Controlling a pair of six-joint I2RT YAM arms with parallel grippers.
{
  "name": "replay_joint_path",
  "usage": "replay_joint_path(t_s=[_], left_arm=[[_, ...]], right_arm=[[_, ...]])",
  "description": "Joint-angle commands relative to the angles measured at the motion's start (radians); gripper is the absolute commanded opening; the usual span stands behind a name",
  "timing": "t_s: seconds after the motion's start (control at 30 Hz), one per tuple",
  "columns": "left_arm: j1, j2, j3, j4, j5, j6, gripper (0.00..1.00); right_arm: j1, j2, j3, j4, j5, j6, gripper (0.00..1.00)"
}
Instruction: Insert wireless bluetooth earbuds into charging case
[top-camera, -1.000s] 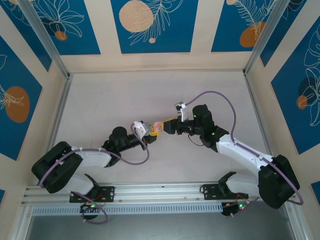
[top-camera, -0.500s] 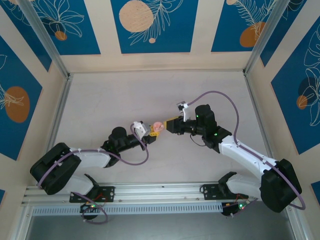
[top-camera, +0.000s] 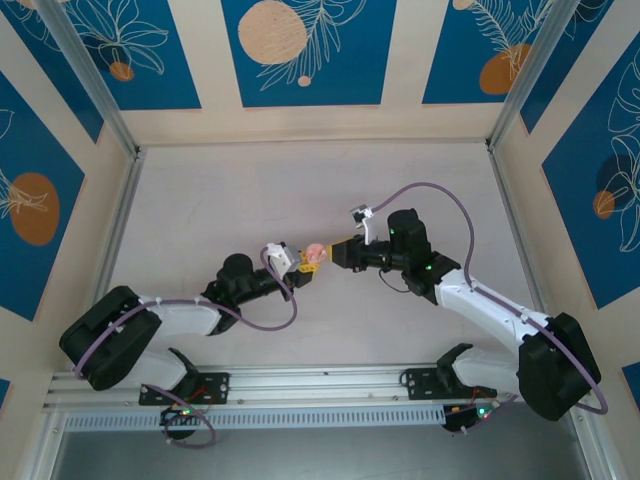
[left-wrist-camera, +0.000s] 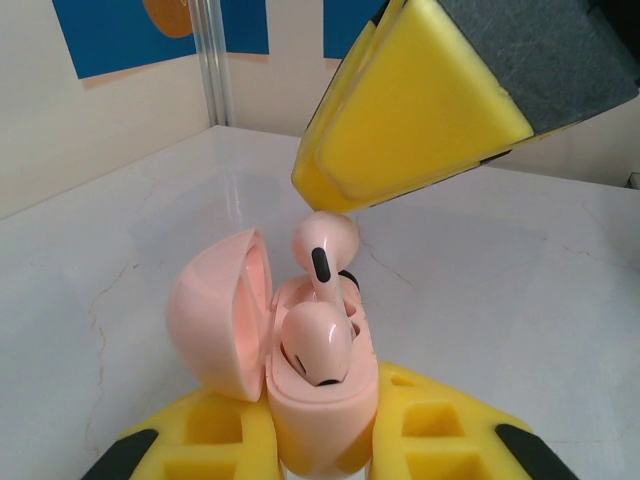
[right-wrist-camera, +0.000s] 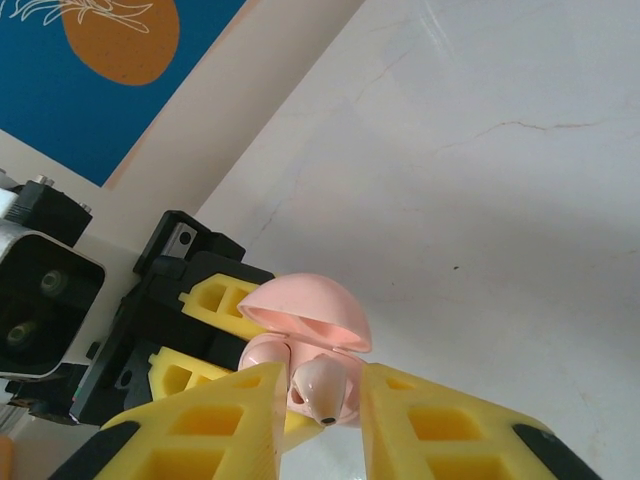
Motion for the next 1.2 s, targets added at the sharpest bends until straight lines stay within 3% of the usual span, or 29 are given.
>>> replay_joint_path(t_s=[0.0,1.17], left_arm=[[-0.007,-0.027,-0.008,-0.002,-0.007,0.013,0.08],[-0.007,-0.041,-0.003,-0.021,0.010,0.022,0.08]], right_arm=[[0.000,0.008,-0.006,-0.001,-0.027,-0.002,0.25],[0.009,0.059,0.009,0.019,-0.087,-0.017,0.13]])
